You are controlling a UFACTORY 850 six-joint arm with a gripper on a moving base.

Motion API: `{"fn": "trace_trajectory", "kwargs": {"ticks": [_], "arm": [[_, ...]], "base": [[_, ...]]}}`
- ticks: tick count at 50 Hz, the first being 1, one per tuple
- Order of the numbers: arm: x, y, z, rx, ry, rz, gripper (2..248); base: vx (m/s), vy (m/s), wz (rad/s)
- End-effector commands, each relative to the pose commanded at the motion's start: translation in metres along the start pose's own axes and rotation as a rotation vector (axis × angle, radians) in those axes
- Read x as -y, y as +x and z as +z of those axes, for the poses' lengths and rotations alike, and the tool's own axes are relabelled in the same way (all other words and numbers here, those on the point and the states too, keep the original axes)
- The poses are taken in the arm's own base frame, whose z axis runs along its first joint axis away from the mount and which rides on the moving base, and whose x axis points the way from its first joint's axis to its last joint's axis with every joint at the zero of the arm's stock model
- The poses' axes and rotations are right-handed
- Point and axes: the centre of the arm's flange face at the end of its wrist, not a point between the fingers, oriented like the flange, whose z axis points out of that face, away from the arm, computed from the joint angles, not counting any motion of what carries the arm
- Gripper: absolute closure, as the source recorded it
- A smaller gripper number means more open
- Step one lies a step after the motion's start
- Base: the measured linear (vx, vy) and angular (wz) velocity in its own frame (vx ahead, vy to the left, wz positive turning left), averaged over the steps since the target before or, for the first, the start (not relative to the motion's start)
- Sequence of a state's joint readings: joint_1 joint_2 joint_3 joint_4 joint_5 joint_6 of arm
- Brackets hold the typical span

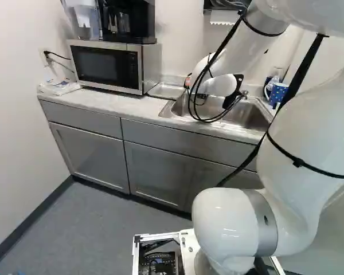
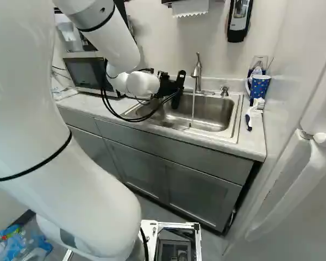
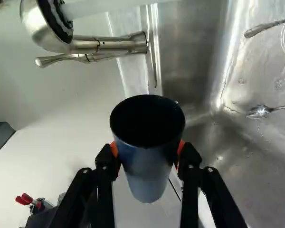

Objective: Rinse the cup and place it in the tray

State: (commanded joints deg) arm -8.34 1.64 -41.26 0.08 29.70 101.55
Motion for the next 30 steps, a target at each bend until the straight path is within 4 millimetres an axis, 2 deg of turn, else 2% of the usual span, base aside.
{"fn": "trace_trajectory", "kwargs": {"ticks": [30], "arm": [[0.0,0.0,0.0,0.0,0.0,-0.282,124]], "base": [[0.0,0.0,0.0]]}}
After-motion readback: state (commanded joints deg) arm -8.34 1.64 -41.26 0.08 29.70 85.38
